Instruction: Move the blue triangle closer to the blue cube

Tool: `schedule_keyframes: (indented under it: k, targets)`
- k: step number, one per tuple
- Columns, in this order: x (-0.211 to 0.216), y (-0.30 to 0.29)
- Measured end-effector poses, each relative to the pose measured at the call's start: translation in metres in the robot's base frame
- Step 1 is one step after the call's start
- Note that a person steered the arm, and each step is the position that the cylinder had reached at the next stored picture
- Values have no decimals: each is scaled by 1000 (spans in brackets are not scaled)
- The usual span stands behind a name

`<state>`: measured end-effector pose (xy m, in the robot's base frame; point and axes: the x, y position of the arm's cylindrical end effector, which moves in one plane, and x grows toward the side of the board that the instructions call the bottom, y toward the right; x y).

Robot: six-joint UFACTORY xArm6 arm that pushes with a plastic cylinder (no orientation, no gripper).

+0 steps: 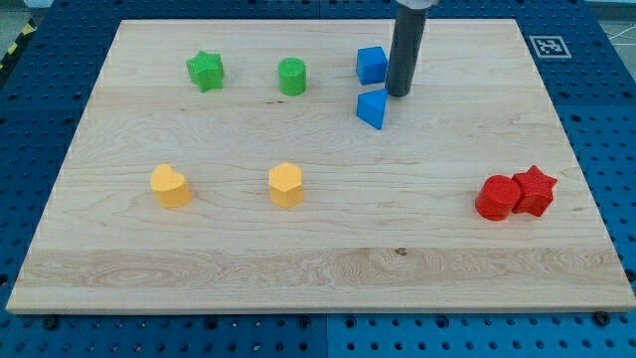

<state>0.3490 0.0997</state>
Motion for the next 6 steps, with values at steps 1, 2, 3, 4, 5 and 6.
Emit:
schedule_keyframes:
  k: [1,2,3,4,5,6]
  targets:
    - [55,16]
    - [78,20]
    - [80,-4]
    - [80,-39]
    - [60,-39]
    - [0,-37]
